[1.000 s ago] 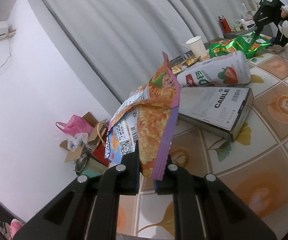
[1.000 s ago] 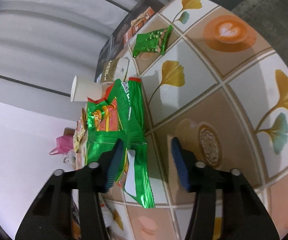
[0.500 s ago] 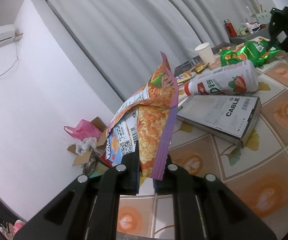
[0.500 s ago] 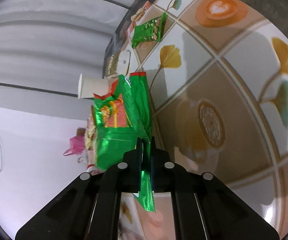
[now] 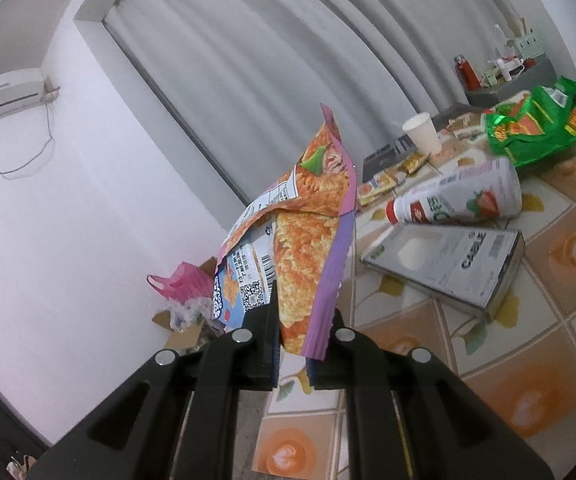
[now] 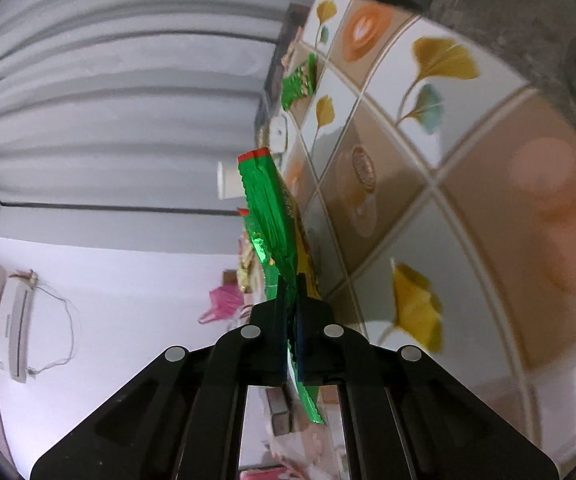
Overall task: Collect trash
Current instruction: 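Carry the orange bag and green wrapper in both tools to the blue wastebasket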
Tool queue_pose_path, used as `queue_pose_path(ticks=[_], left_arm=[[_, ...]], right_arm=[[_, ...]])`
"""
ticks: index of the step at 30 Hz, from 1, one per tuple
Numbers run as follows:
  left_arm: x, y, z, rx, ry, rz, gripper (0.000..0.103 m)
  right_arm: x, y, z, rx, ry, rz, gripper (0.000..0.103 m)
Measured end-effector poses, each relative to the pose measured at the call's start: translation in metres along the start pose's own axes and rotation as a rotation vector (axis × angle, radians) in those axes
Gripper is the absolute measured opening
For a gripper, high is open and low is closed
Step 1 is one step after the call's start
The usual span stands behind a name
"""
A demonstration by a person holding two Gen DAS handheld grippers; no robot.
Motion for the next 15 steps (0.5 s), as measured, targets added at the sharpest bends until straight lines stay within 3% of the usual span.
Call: queue_pose_path(ticks=[9,15], left_arm=[[0.027,-0.012,0.021,-0.015,-0.079,-0.045,0.009],[0.056,-0.037,0.044,-0.054,-0.155,-0.083,0.009]], right_arm=[[-0.032,-0.022,0.072,0.126,-0.120,-0.029,0.001],[-0.039,-0.038,0.099,0.198,-0.192,-0.074,0.001]])
Point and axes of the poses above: each gripper's, at about its wrist camera, not at the fingertips, and z roughly against the way its jaws point, y to its left, x to its top, the point moved 9 cm from there along -z, roughly the way its jaws point, and after that the axes turned 9 degrees about y, right-handed, at the moved point
